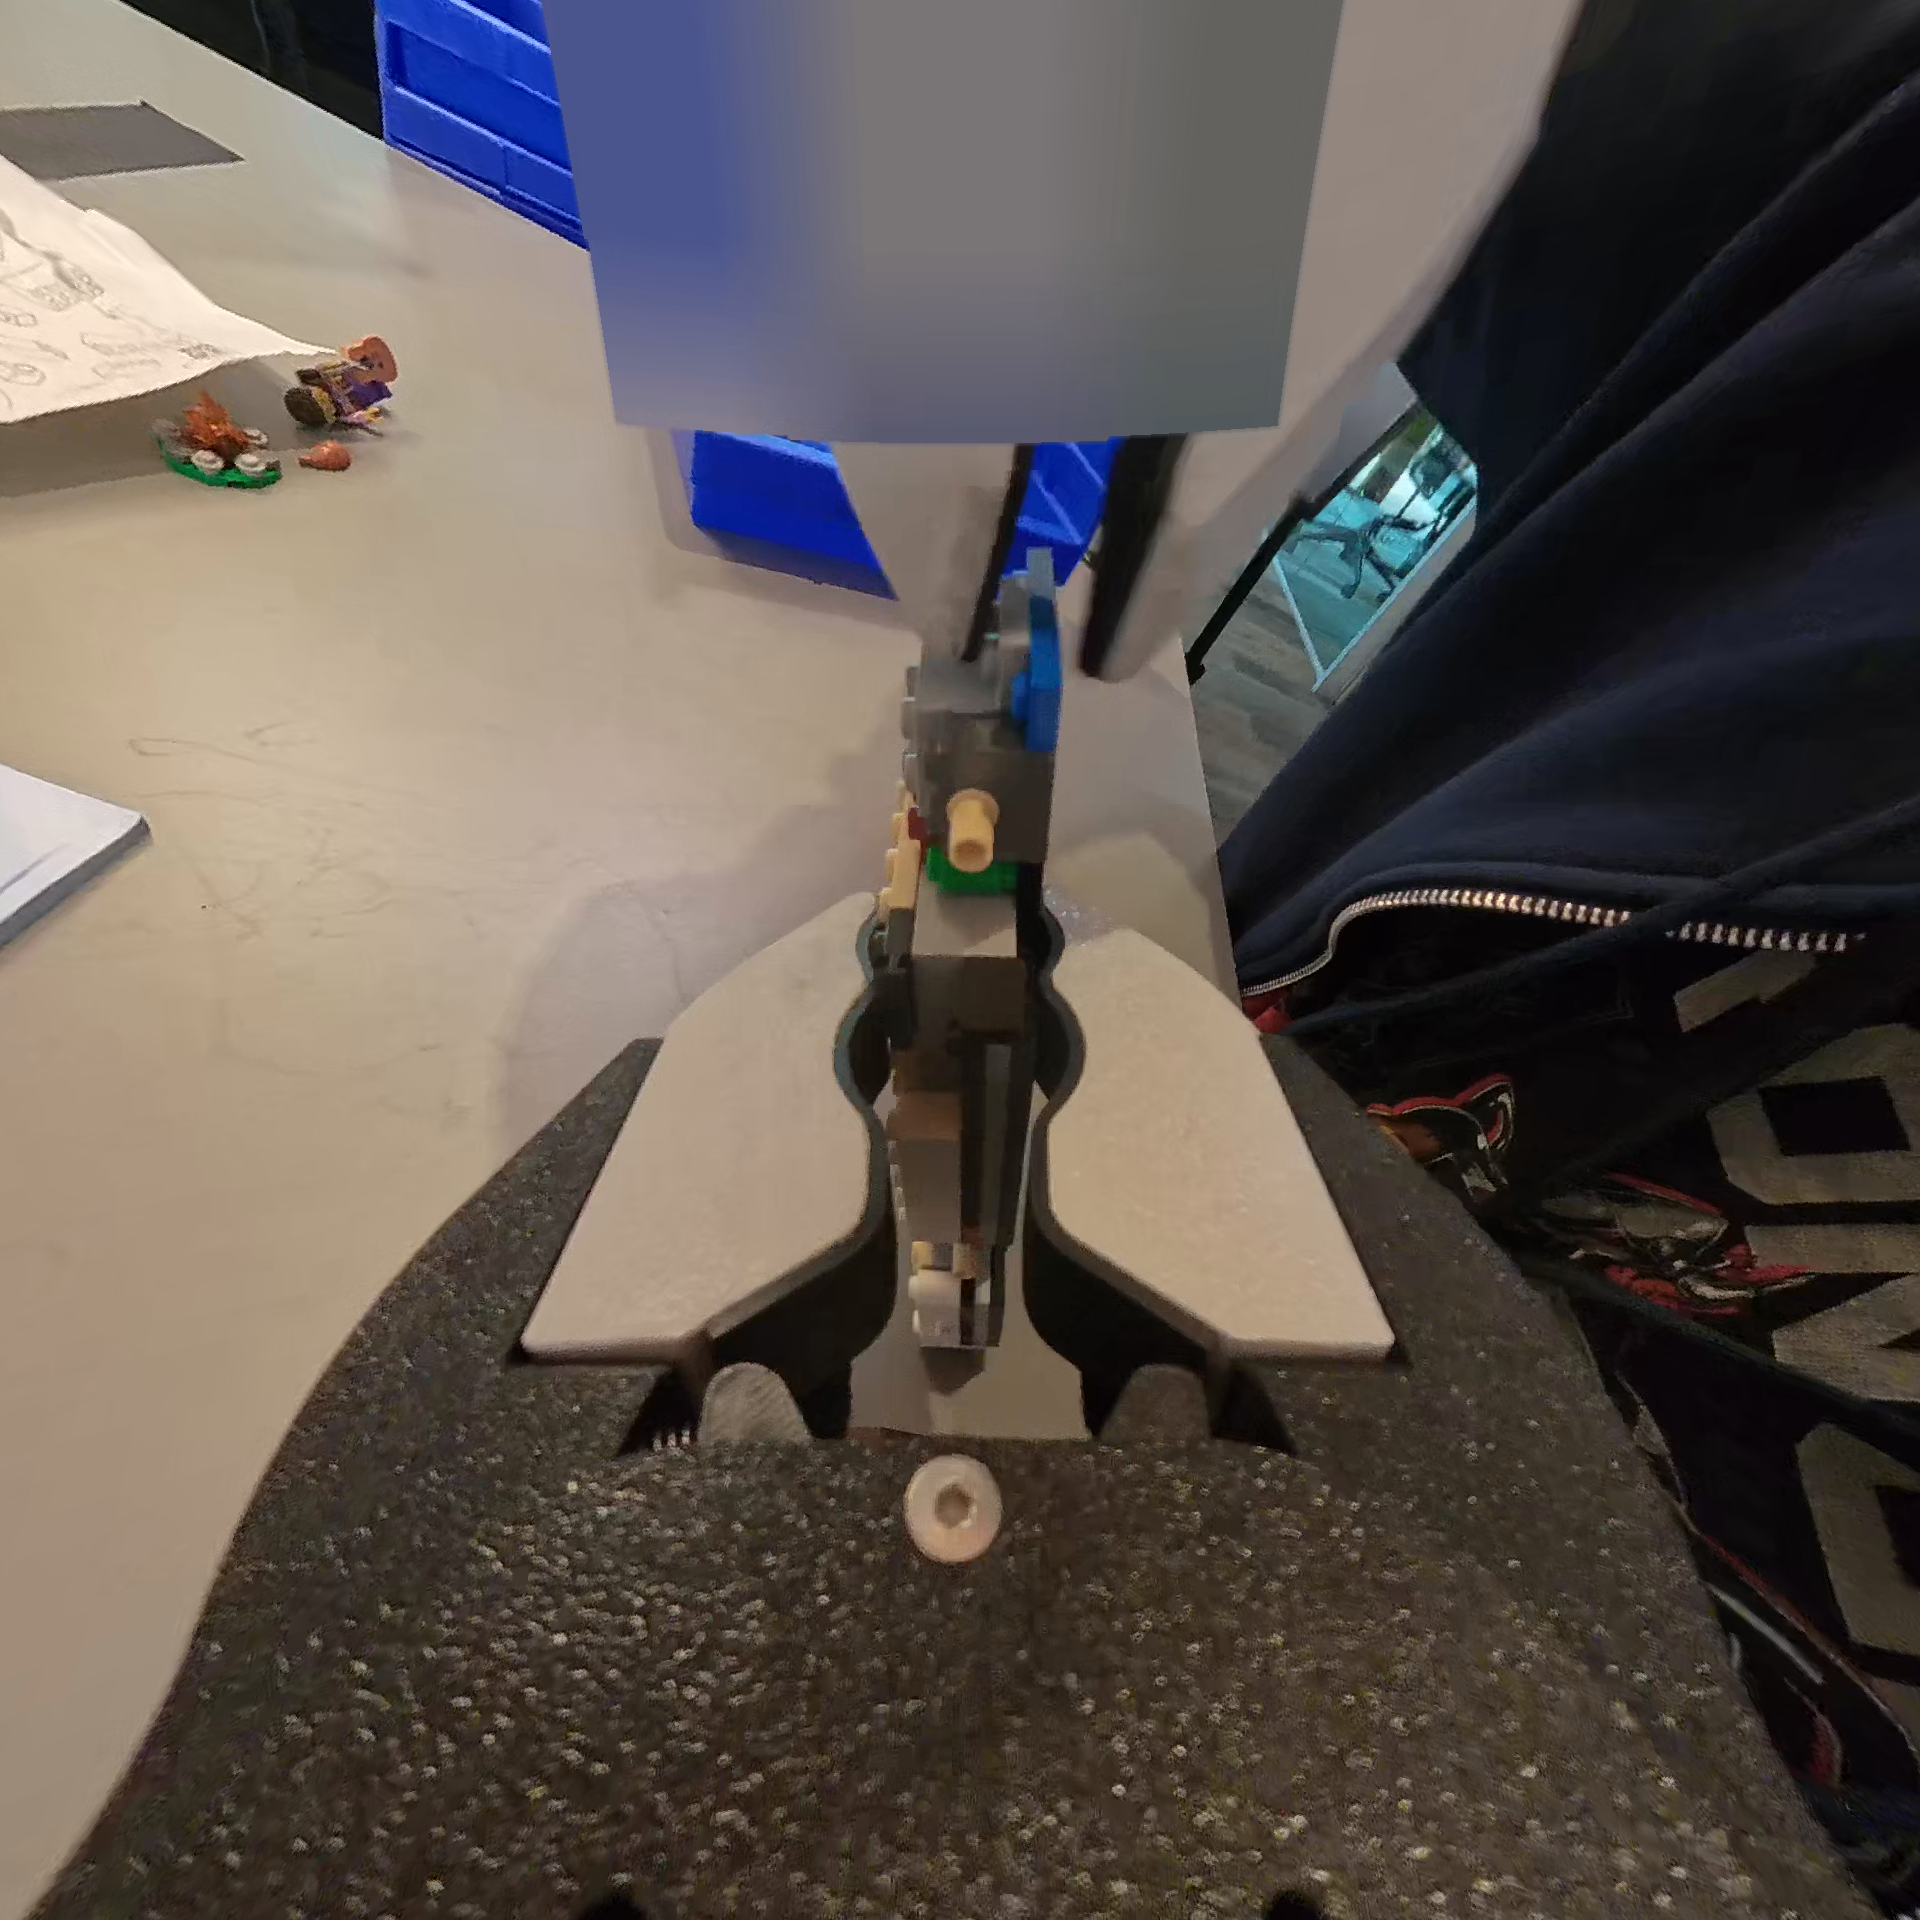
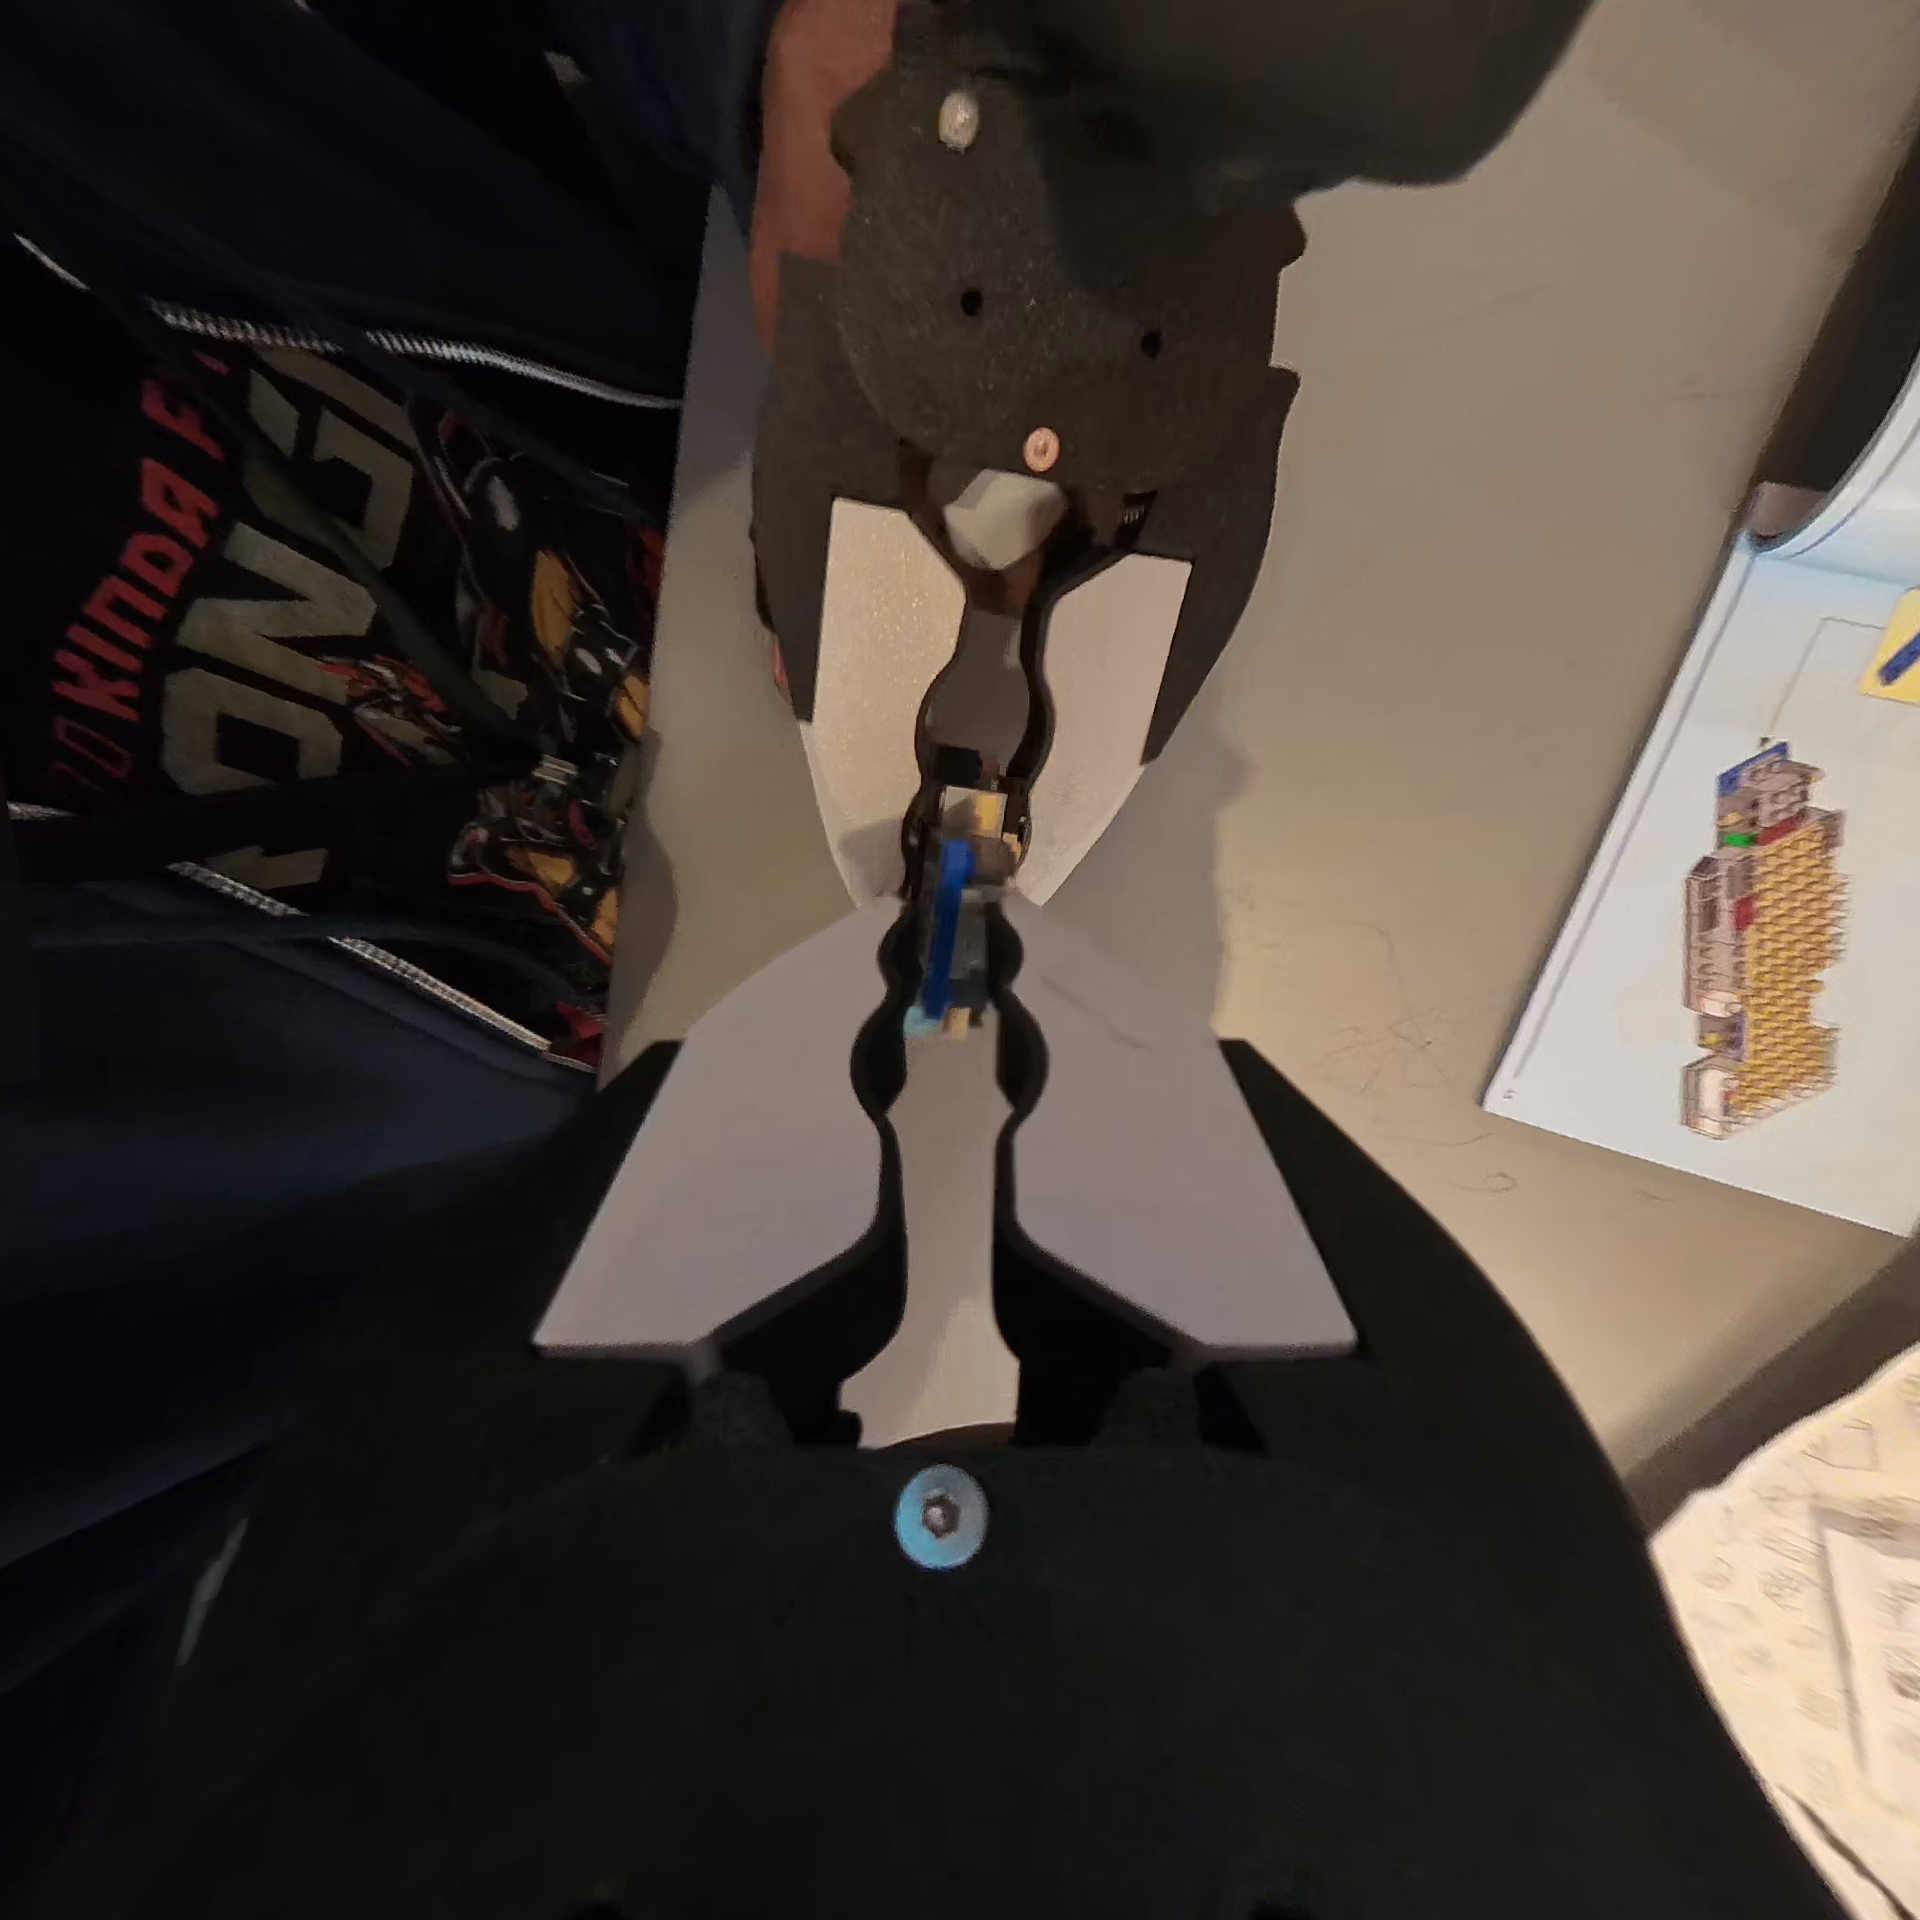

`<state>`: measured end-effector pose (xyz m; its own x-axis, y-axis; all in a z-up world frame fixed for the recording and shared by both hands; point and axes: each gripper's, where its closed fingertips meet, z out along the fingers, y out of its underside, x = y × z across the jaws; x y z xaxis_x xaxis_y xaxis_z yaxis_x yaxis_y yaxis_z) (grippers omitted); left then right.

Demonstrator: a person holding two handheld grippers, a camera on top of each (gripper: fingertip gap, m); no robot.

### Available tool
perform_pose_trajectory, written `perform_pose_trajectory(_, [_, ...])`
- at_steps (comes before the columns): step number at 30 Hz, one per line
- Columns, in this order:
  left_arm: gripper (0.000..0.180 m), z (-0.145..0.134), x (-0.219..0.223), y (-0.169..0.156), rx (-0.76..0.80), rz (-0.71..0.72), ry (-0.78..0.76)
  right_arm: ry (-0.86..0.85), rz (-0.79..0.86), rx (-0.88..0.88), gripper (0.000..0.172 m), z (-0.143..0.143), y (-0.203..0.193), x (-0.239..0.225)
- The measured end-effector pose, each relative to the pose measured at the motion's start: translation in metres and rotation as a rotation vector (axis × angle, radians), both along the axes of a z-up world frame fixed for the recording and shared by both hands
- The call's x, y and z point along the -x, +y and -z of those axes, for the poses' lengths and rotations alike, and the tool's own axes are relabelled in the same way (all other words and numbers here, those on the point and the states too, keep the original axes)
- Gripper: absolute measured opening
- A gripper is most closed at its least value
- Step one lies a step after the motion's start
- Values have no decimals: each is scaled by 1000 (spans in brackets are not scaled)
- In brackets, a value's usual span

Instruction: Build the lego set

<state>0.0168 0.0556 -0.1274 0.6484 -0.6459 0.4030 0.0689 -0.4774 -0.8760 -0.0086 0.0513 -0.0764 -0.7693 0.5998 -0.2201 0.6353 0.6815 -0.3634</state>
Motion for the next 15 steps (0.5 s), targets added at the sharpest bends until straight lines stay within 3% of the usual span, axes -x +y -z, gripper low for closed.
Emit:
perform_pose_trajectory(2, [23,1,4,2,22,-18,-32,31,7,-50,36,2,6,2])
perform_pose_trajectory(5, [24,2,6,4,42,-27,-70,54,36,-39,42,0,9,4])
perform_pose_trajectory(15, [24,2,5,3,31,-14,-68,59,66,6,17,0,8,7])
